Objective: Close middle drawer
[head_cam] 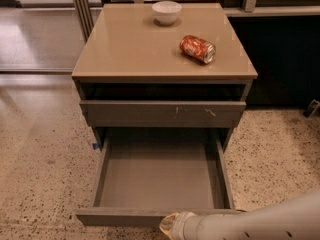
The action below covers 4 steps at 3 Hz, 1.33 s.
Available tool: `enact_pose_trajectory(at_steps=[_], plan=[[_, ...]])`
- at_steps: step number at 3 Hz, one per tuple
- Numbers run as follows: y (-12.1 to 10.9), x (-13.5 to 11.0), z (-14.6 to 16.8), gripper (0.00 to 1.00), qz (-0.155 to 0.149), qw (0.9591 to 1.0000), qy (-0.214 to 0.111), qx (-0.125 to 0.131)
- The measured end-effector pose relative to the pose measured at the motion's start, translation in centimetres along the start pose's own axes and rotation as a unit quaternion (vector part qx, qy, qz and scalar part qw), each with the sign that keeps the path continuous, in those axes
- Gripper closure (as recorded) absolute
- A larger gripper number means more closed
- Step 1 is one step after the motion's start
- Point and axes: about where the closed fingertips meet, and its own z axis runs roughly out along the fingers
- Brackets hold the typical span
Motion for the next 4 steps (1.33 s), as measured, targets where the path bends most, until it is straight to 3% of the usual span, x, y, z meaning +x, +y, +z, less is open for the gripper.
enact_pose_trajectory(at_steps=[3,4], plan=[[-6.9,-4.4,3.3,1.0,-0.012,0.9982,-0.042,0.041],[-7.7,-4.6,3.5,1.0,-0.013,0.9978,-0.04,0.05]])
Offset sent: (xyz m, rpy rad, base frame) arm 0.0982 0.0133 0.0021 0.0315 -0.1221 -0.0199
